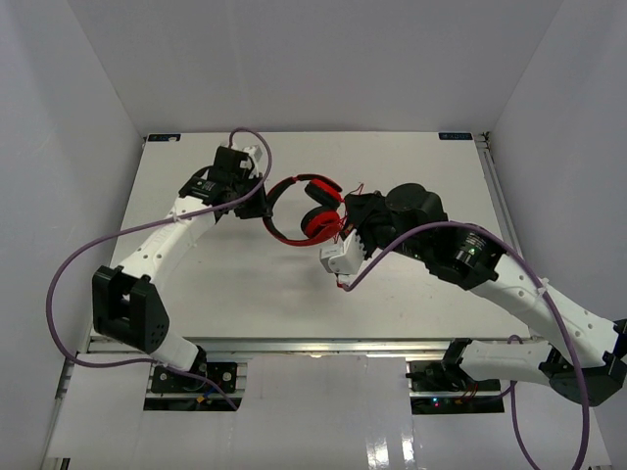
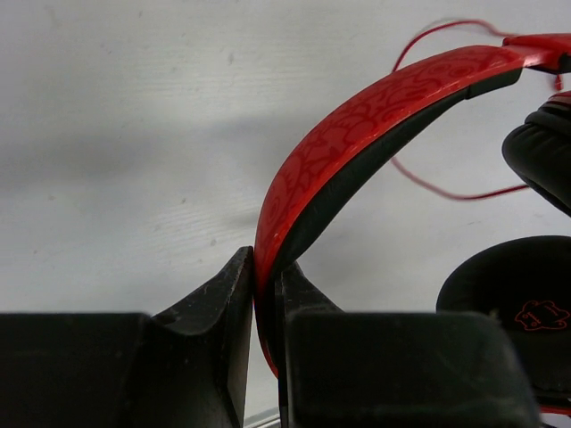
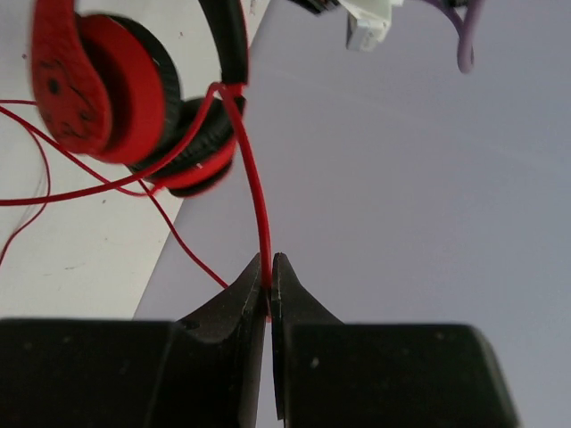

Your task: Wrap the headphones

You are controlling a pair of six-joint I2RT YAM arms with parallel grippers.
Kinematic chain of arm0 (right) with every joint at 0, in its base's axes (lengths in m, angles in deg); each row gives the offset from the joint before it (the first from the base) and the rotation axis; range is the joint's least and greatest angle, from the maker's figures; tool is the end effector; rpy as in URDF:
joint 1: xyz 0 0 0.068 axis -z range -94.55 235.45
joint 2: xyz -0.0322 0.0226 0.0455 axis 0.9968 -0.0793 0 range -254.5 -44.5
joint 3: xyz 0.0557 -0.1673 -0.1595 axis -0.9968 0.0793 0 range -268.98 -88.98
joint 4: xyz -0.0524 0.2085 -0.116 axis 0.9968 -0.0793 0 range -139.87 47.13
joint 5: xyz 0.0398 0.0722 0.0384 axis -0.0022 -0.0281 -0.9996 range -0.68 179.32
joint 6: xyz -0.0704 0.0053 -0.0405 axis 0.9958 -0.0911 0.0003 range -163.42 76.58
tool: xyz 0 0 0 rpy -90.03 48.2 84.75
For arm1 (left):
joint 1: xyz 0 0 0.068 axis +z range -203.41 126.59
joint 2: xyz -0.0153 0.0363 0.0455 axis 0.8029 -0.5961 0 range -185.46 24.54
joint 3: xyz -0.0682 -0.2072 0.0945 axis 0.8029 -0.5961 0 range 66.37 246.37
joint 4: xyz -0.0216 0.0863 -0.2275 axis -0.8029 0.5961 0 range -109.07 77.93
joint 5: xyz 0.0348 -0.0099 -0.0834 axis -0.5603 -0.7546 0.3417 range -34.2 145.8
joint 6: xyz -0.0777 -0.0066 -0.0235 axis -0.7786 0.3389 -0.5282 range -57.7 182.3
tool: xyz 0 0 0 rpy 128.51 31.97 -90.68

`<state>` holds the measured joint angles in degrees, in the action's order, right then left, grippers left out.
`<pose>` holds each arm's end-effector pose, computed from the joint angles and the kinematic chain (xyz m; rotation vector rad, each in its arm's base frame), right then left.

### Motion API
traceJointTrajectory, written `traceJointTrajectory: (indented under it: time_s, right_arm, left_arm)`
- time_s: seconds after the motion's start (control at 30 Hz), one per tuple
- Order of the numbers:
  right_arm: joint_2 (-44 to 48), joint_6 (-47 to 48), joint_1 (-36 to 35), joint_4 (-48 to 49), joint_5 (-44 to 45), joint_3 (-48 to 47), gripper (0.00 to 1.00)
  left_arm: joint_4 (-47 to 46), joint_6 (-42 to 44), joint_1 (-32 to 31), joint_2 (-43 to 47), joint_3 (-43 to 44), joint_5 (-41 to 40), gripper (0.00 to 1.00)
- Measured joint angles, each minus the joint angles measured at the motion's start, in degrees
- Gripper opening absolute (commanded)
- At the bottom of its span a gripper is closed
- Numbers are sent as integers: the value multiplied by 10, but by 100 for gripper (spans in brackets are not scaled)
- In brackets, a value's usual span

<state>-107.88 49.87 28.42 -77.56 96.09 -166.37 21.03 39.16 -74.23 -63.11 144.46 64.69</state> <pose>0.1476 0.2121 0.3791 -1.8788 0.5810 -0.5332 0.3113 -0.1300 0.2528 0.0207 2.4956 -0.5228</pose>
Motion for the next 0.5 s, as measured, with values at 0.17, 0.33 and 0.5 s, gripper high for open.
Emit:
traceJointTrajectory:
  time_s: [0.17, 0.33, 0.5]
  right_arm:
    - [-15, -3, 0, 23, 27, -9, 8]
    - [-28, -16, 2, 33, 38, -41, 10]
    - [-46, -19, 3, 56, 37, -75, 10]
  left_arm:
    - [1, 32, 1, 77, -86, -35, 0]
    - [-12, 51, 1, 153, -138, -49, 0]
    - [-30, 57, 1, 177, -174, -43, 0]
